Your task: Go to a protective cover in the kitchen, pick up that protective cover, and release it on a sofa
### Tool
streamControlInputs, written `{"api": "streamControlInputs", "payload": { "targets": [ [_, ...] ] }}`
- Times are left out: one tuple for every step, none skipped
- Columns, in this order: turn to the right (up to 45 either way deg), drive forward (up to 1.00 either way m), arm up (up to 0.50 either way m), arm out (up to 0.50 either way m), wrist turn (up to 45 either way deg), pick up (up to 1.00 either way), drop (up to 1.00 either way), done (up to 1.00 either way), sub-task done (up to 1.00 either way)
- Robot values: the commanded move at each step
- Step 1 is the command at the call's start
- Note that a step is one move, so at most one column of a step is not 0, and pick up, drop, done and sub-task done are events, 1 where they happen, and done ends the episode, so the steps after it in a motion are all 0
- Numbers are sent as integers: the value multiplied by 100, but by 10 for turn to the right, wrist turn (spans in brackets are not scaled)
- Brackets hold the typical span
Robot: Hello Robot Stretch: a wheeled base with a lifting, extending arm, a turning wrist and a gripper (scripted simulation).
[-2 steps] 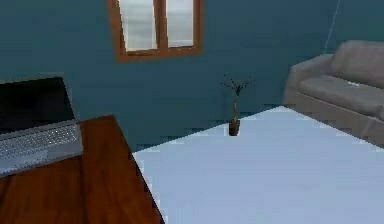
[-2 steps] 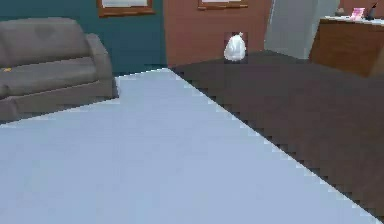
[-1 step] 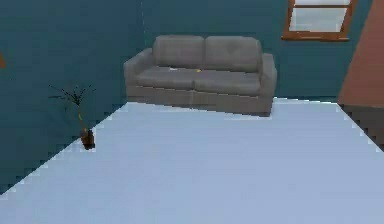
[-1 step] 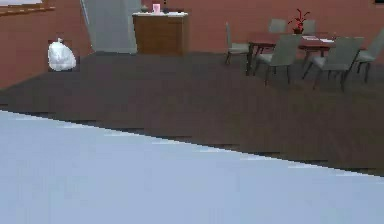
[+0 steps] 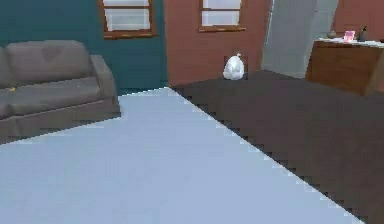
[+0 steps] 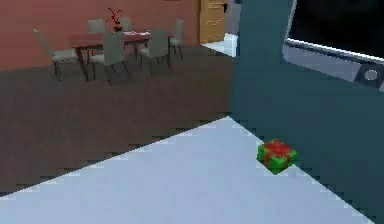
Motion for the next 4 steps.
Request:
{"api": "streamControlInputs", "payload": {
  "targets": [
    [450, 0, 0, 0, 0, 0, 0, 0, 0],
    [120, 0, 0, 0, 0, 0, 0, 0, 0],
    [0, 10, 0, 0, 0, 0, 0, 0, 0],
    [-180, 0, 0, 0, 0, 0, 0, 0, 0]
  ]
}}
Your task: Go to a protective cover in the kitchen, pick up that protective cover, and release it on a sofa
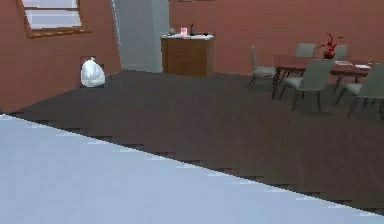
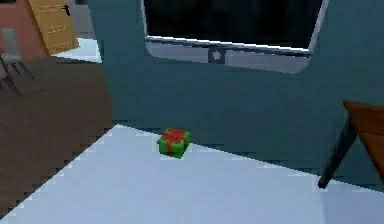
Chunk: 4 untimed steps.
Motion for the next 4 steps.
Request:
{"api": "streamControlInputs", "payload": {
  "targets": [
    [0, 100, 0, 0, 0, 0, 0, 0, 0],
    [0, 100, 0, 0, 0, 0, 0, 0, 0],
    [-30, 0, 0, 0, 0, 0, 0, 0, 0],
    [0, 100, 0, 0, 0, 0, 0, 0, 0]
  ]
}}
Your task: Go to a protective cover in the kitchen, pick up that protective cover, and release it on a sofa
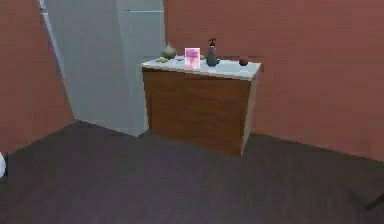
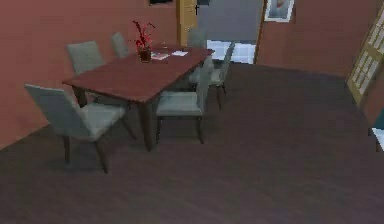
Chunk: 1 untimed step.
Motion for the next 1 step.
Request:
{"api": "streamControlInputs", "payload": {
  "targets": [
    [0, 100, 0, 0, 0, 0, 0, 0, 0]
  ]
}}
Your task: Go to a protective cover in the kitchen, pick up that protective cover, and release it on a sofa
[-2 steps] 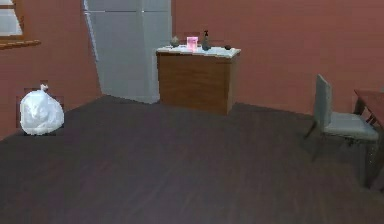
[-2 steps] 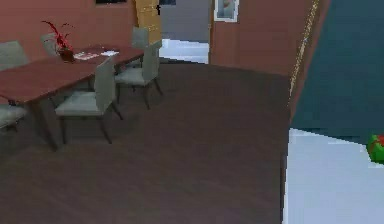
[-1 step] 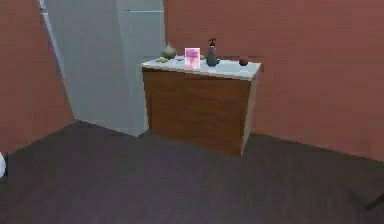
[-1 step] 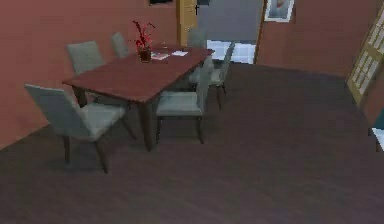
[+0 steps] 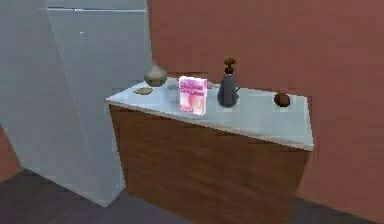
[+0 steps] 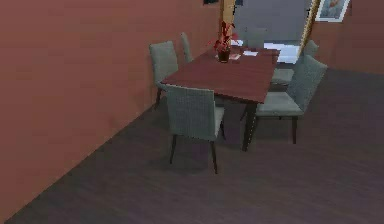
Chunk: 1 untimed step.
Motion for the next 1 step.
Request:
{"api": "streamControlInputs", "payload": {
  "targets": [
    [0, 40, 0, 0, 0, 0, 0, 0, 0]
  ]
}}
